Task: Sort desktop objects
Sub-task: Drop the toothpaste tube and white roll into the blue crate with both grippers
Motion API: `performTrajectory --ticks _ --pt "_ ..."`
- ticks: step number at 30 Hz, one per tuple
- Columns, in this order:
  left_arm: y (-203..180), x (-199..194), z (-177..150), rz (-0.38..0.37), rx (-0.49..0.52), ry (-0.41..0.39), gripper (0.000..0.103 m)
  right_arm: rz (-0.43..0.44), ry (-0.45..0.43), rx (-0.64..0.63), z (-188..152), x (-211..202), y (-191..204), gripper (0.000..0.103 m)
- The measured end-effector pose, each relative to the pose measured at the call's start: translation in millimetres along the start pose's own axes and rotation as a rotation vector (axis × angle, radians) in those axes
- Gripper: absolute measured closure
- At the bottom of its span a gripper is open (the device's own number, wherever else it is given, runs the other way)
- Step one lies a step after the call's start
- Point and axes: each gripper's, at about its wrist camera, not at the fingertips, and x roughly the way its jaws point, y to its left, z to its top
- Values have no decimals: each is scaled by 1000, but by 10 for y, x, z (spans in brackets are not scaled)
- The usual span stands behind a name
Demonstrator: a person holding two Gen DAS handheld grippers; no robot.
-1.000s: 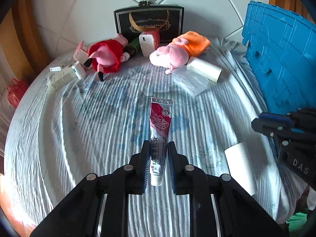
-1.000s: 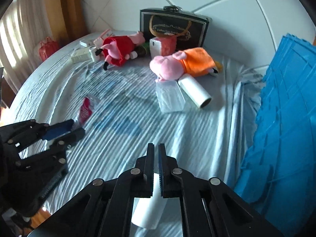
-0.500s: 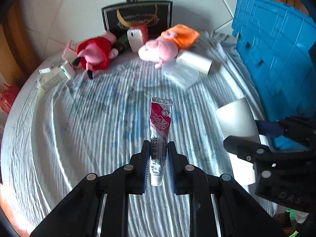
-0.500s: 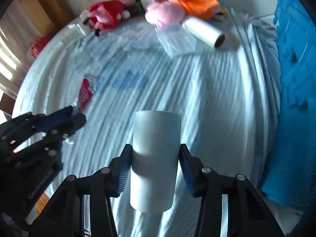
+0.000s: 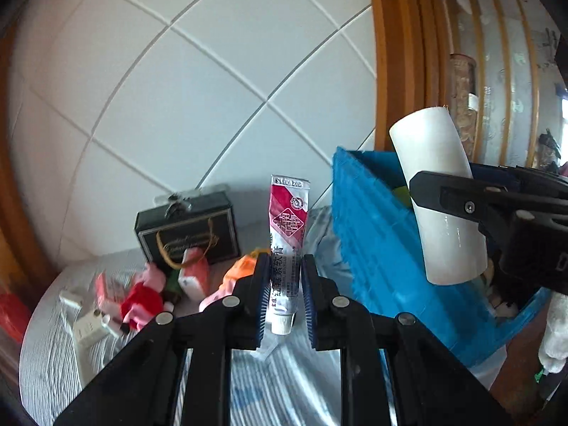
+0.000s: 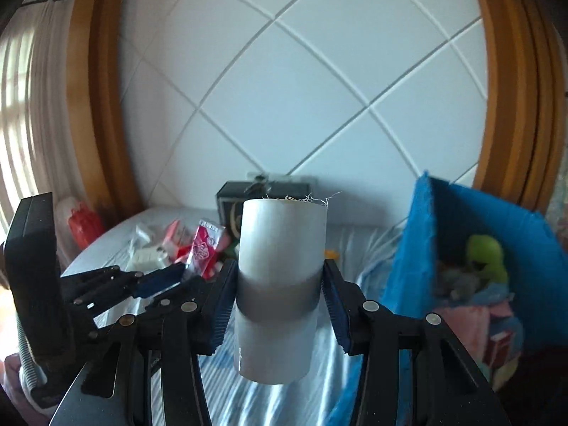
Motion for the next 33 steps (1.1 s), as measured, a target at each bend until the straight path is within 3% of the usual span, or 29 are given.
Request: performTrajectory --ticks 4,11,20,22,24,27,29,31,33 --pt "-562 99 441 -100 54 -20 85 -153 -24 55 165 -196 -605 56" --pt "-1558 552 841 -200 117 67 85 -357 21 117 101 -374 -1620 56" --pt "-2420 1063 819 -265 162 201 84 -415 115 196 -268 -463 -2502 56" --pt "-2504 1155 791 -256 162 224 77 -413 130 201 -354 -493 -2570 56" --pt "-2587 1203 766 -237 163 235 54 -407 140 206 -411 -485 -2698 56" --pt "-2641 1217 744 -228 151 230 32 -408 141 206 -477 -502 -2761 55" --pt "-2666 1191 736 -211 155 219 31 -411 138 210 -498 -526 -2800 45" --pt "-2654 1161 735 -199 160 202 30 -438 129 213 -509 -553 -2853 11" --pt "-2607 1124 749 -195 147 190 30 -444 114 218 -529 -588 -2898 0"
